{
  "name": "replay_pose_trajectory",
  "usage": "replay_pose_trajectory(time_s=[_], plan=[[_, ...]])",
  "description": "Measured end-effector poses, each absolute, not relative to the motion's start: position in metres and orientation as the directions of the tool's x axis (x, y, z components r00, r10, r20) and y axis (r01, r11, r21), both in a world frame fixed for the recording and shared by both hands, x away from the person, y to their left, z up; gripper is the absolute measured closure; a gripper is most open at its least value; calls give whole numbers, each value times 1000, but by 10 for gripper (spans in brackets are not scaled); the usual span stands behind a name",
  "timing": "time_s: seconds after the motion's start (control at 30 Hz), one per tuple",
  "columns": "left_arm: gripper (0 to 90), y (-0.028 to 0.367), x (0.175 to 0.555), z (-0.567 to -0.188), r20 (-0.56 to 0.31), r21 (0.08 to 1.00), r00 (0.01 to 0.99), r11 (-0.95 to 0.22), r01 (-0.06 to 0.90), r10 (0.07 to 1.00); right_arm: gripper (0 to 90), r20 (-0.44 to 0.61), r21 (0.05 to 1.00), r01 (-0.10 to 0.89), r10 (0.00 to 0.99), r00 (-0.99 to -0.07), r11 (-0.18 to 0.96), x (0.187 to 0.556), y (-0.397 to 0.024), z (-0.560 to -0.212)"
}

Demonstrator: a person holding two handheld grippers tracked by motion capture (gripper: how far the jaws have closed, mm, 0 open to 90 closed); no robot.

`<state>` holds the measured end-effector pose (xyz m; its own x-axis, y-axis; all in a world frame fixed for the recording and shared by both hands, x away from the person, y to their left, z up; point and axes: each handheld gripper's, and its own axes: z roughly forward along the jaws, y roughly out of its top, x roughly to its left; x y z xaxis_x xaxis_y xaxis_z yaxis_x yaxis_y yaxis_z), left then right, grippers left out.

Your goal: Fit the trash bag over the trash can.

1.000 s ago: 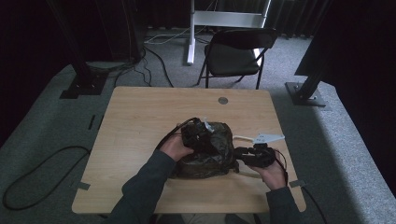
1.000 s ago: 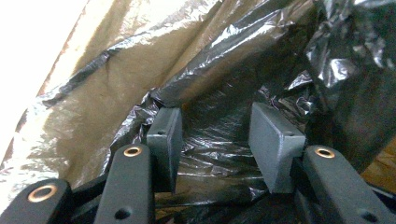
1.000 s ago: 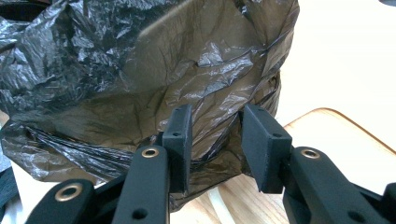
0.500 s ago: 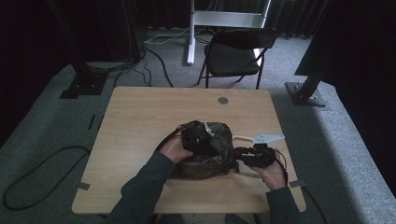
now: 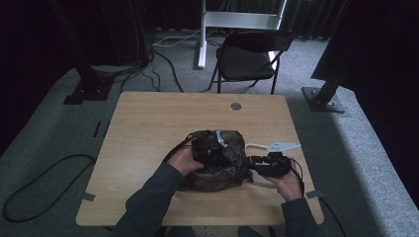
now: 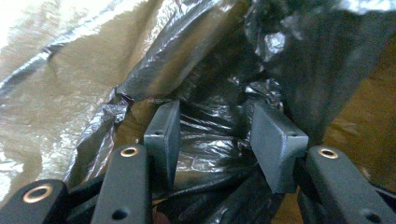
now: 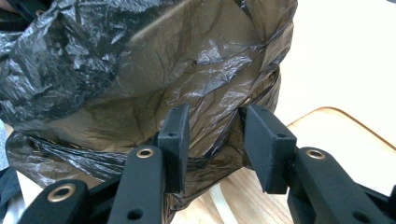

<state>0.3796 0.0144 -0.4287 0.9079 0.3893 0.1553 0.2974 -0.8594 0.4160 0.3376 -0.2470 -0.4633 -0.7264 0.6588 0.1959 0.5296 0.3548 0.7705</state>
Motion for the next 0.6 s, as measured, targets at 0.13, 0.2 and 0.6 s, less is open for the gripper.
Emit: replay_pose_trajectory(time_s=[0.13,0.2,0.6], plan=[[535,19,379,-421,145,448,906,-843,298,397,602,196,770,530,659,-726,355,337,-247,-463],[535,21,378,-417,141,466,906,-834,296,400,602,197,770,530,659,-726,354,337,-246,-463],[559,35,365,-398,129,526,908,-803,279,399,602,198,769,532,660,-725,354,337,-246,-464]])
